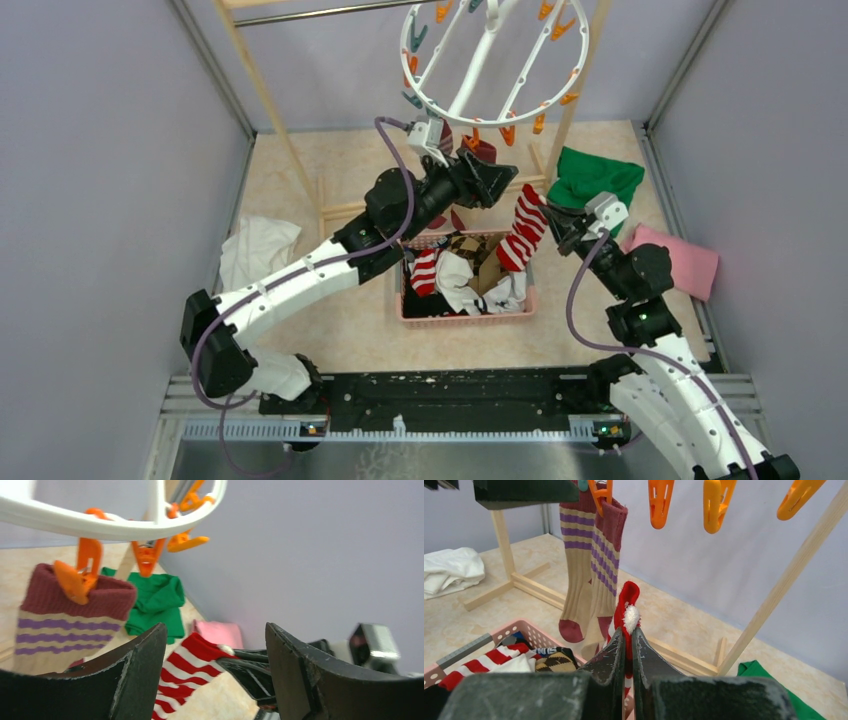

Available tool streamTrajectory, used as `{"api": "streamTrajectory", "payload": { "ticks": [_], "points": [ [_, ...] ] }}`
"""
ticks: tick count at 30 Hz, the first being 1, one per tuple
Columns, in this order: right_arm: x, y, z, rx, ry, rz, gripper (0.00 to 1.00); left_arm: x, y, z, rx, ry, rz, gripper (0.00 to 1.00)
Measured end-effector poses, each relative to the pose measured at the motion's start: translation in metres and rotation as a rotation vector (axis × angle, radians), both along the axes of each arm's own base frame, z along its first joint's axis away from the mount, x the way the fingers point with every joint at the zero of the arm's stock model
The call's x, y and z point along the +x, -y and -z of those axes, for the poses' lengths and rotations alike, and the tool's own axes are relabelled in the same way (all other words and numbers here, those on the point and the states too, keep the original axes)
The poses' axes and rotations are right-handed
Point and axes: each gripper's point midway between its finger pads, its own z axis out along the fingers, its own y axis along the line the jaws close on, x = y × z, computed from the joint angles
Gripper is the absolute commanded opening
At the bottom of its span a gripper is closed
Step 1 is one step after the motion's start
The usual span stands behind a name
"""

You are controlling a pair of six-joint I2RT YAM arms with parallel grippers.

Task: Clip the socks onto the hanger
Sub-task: Pick up the sock from the bin, then open the clamp at the hanger.

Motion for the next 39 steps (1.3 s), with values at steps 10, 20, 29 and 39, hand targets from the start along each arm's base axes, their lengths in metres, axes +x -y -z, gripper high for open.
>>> {"api": "streamTrajectory", "payload": {
  "ticks": [10, 20, 29, 39],
  "points": [
    [0.004, 0.0, 0.001, 0.033, -0.026, 0.007, 0.0, 0.041, 0.016, 0.052, 0.113, -0.015, -0.116, 0.73],
    [0.003, -0.001, -0.001, 0.05, -0.029, 0.002, 0.0, 0.068, 0.028, 0.055, 0.085, 0.06, -0.161, 0.7],
    [0.003, -0.001, -0.002, 0.055, -0.025, 0.002, 0.0, 0.086, 0.023, 0.041, 0.045, 0.142, -0.219, 0.69],
    [0.003, 0.0, -0.007, 0.062, -0.006, 0.005, 0.0, 0.102, 0.02, 0.031, 0.031, 0.214, -0.259, 0.65]
  ]
}}
